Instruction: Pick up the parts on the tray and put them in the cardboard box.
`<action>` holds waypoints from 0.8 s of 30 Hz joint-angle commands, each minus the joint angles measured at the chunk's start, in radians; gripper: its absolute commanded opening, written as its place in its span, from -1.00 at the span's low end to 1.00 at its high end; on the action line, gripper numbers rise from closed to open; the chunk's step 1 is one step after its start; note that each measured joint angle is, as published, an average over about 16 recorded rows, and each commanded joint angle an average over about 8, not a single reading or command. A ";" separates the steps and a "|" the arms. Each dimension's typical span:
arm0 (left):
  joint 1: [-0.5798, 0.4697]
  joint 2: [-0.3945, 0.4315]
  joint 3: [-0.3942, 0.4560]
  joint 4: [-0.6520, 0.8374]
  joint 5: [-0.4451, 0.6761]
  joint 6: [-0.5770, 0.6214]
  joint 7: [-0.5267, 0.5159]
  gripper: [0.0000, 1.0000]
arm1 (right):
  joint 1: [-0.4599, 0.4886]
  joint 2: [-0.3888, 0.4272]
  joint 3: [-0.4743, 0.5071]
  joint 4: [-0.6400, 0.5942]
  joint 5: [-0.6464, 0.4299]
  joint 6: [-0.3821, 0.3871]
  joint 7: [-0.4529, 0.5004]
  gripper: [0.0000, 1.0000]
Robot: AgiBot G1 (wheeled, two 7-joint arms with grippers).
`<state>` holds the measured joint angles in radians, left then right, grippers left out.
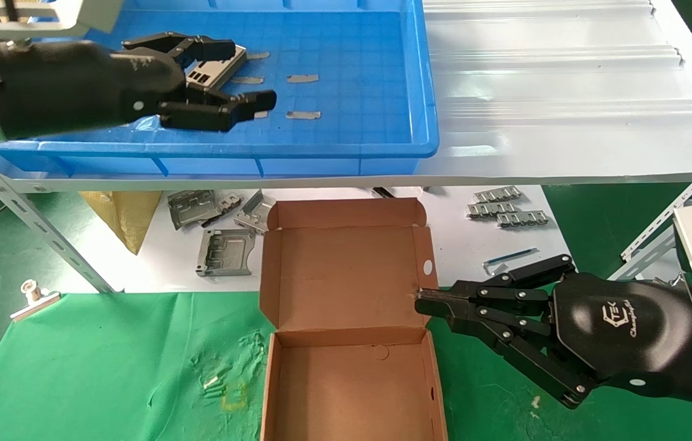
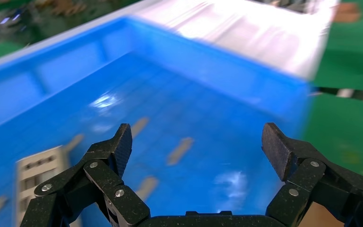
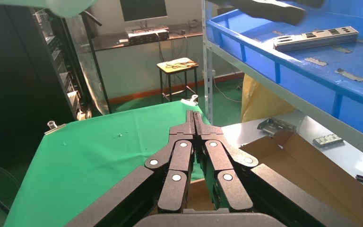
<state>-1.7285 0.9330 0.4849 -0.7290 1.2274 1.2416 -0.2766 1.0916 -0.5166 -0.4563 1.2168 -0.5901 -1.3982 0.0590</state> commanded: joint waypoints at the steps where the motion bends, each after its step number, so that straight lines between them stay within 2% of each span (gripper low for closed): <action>1: -0.058 0.040 0.025 0.083 0.054 -0.027 0.003 1.00 | 0.000 0.000 0.000 0.000 0.000 0.000 0.000 -1.00; 11: -0.187 0.125 0.066 0.359 0.147 -0.101 0.093 1.00 | 0.000 0.000 0.000 0.000 0.000 0.000 0.000 -1.00; 23: -0.264 0.195 0.093 0.537 0.199 -0.161 0.189 1.00 | 0.000 0.000 0.000 0.000 0.000 0.000 0.000 -1.00; 24: -0.270 0.201 0.096 0.548 0.204 -0.166 0.194 1.00 | 0.000 0.000 0.000 0.000 0.000 0.000 0.000 -0.96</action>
<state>-1.9976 1.1321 0.5790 -0.1854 1.4287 1.0740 -0.0861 1.0916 -0.5166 -0.4563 1.2168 -0.5901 -1.3981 0.0590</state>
